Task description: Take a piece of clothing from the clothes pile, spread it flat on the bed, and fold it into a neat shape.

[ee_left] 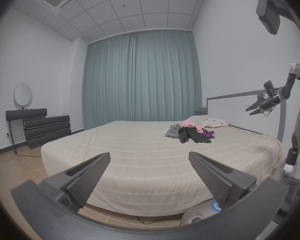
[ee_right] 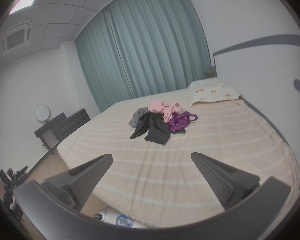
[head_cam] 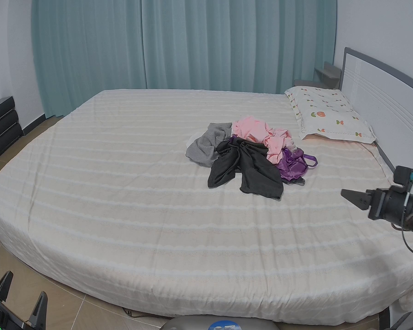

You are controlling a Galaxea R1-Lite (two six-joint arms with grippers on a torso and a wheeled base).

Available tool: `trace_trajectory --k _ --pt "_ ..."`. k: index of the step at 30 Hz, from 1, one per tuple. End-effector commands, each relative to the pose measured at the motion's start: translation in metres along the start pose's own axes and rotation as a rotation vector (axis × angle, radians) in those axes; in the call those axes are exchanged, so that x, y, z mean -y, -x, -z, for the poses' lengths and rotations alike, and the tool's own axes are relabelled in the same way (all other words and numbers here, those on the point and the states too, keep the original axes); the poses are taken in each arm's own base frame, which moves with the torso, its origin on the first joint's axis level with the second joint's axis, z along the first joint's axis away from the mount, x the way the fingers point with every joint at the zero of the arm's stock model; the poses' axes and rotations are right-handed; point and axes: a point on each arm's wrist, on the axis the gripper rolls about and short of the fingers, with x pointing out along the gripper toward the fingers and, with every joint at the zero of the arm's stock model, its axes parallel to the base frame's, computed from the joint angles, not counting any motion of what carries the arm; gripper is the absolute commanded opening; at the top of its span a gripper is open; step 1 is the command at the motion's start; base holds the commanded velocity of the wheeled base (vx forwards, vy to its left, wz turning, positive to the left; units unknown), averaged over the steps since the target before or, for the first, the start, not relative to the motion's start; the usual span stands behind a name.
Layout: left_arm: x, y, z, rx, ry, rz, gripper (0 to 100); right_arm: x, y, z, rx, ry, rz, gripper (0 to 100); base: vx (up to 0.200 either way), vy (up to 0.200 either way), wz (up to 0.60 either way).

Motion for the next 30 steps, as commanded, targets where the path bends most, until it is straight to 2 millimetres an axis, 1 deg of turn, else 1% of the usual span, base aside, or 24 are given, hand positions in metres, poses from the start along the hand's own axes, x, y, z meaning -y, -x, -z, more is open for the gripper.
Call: trace_trajectory --k 1,2,3,4,7,13,15,16,17,23,26,30 --pt "0.0 -0.001 0.005 -0.011 0.0 0.001 100 -0.008 -0.203 0.04 -0.175 -0.145 0.032 100 0.0 0.0 0.0" --pt "0.0 -0.001 0.005 -0.009 0.0 0.001 100 -0.007 -0.213 0.043 -0.177 -0.145 0.042 100 0.0 0.0 0.0" --pt "0.0 -0.001 0.005 -0.009 0.0 0.001 100 -0.007 -0.213 0.043 -0.177 -0.145 0.042 100 0.0 0.0 0.0" --pt "0.0 -0.001 0.004 -0.009 0.0 -0.001 100 -0.006 -0.233 0.05 -0.178 -0.145 0.061 100 0.0 0.0 0.0" --pt "0.0 -0.001 0.005 -0.011 0.0 0.001 100 -0.004 -0.258 0.058 -0.172 -0.143 0.082 100 0.0 0.0 0.0" --pt "0.0 -0.001 0.005 -0.011 0.0 -0.001 100 -0.001 -0.296 0.074 -0.19 -0.151 0.089 100 0.0 0.0 0.0" --pt "0.0 -0.001 0.005 -0.011 0.0 0.001 100 0.0 -0.309 0.078 -0.197 -0.184 0.097 100 0.0 0.0 0.0" --pt "0.0 -0.001 0.005 -0.011 0.0 0.001 100 0.0 -0.309 0.078 -0.197 -0.184 0.097 100 0.0 0.0 0.0" --pt "0.0 -0.001 0.005 -0.011 0.0 -0.001 100 0.0 -0.319 0.08 -0.203 -0.209 0.102 100 0.0 0.0 0.0" --pt "0.0 -0.001 0.005 -0.011 0.0 0.001 100 0.007 -0.342 0.083 -0.219 -0.24 0.14 100 0.0 0.0 0.0" --pt "0.0 -0.001 0.005 -0.011 0.0 -0.001 100 0.011 -0.347 0.078 -0.202 -0.25 0.171 100 0.0 0.0 0.0" --pt "0.0 -0.001 0.005 -0.011 0.0 -0.001 100 0.012 -0.349 0.073 -0.194 -0.254 0.177 100 0.0 0.0 0.0"
